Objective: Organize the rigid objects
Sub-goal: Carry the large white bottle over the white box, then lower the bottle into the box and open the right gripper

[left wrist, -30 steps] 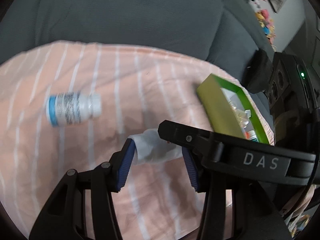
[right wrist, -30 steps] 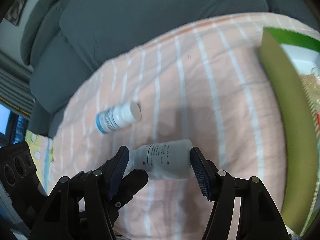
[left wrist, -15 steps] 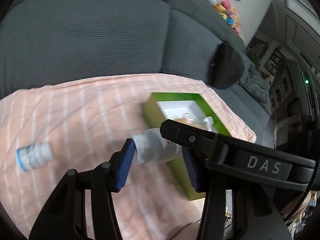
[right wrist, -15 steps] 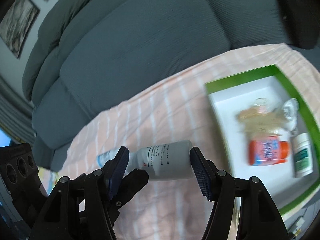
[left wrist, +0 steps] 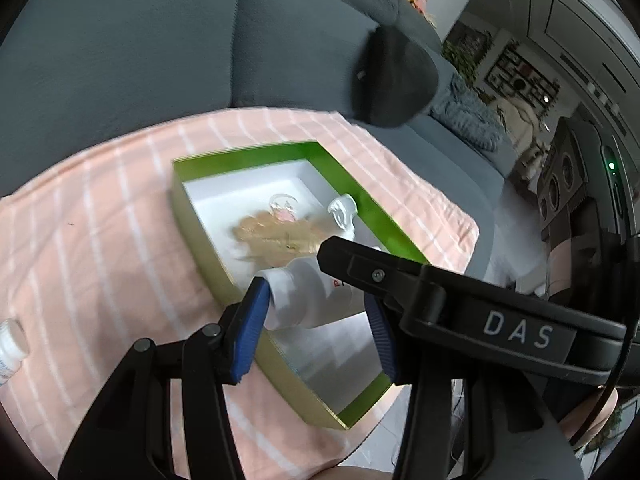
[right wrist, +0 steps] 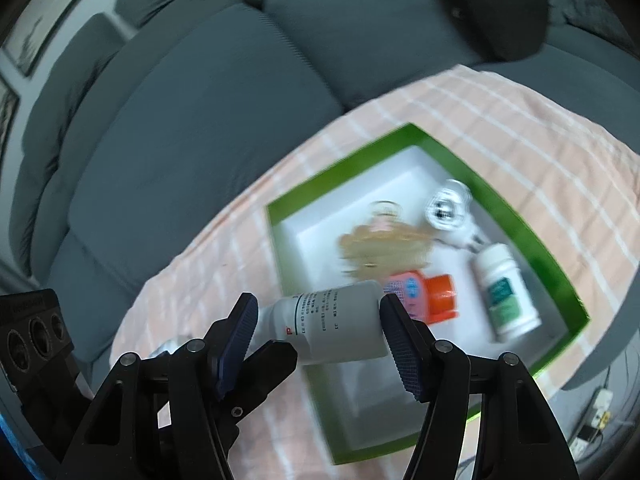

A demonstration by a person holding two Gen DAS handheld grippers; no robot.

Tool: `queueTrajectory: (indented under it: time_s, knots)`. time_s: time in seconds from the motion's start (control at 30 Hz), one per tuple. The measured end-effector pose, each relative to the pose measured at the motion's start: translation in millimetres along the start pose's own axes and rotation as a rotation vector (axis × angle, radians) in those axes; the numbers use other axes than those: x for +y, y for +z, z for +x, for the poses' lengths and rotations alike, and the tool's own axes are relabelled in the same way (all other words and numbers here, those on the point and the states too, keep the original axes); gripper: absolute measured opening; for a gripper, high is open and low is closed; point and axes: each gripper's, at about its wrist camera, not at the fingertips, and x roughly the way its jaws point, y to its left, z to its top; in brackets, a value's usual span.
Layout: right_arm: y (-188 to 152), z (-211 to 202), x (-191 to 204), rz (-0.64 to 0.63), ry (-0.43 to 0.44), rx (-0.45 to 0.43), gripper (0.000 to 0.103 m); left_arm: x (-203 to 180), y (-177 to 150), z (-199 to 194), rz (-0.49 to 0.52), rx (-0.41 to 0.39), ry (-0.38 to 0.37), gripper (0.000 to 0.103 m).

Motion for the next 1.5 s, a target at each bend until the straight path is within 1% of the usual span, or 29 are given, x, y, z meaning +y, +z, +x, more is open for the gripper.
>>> queueTrajectory:
  time_s: [0.13,0.3,0.43,0.63,0.8,1.1,1.17,1.23,1.3,1.37,1.43,1.5]
  knots:
    - [-2,7,-20,0.050,-0.016,0.023,0.067,-3,-3,14,0.005,0.042,-0.004,0.047]
    - [-3,14,-33,0.075,-0.041,0.042,0.067,-2,-6,27,-0.005,0.083,-0.023,0.047]
    - [-4,17,-37,0.084,-0.071,0.053,0.067,-1,-7,34,-0.012,0.108,-0.036,0.047]
    - [-4,24,-45,0.102,-0.083,0.071,0.067,0,-7,39,-0.016,0.136,-0.047,0.047]
    - [-2,28,-47,0.104,-0.114,0.073,0.067,3,-8,47,-0.046,0.179,-0.064,0.047]
    - [-3,36,-57,0.135,-0.108,0.098,0.067,-1,-9,50,-0.026,0.202,-0.030,0.047]
    - [-3,38,-58,0.143,-0.106,0.107,0.067,0,-9,50,-0.023,0.213,-0.027,0.049]
    - [-3,39,-58,0.147,-0.104,0.113,0.067,2,-9,49,-0.028,0.213,-0.045,0.051]
    - [-4,35,-57,0.146,-0.109,0.103,0.067,2,-9,46,-0.035,0.206,-0.059,0.053]
    - [-4,31,-53,0.140,-0.113,0.088,0.068,0,-10,40,-0.024,0.189,-0.058,0.058]
    - [-4,24,-48,0.122,-0.126,0.063,0.080,-2,-10,31,-0.006,0.173,-0.060,0.066]
    - [-5,16,-41,0.103,-0.143,0.029,0.080,-3,-8,21,0.005,0.156,-0.060,0.070]
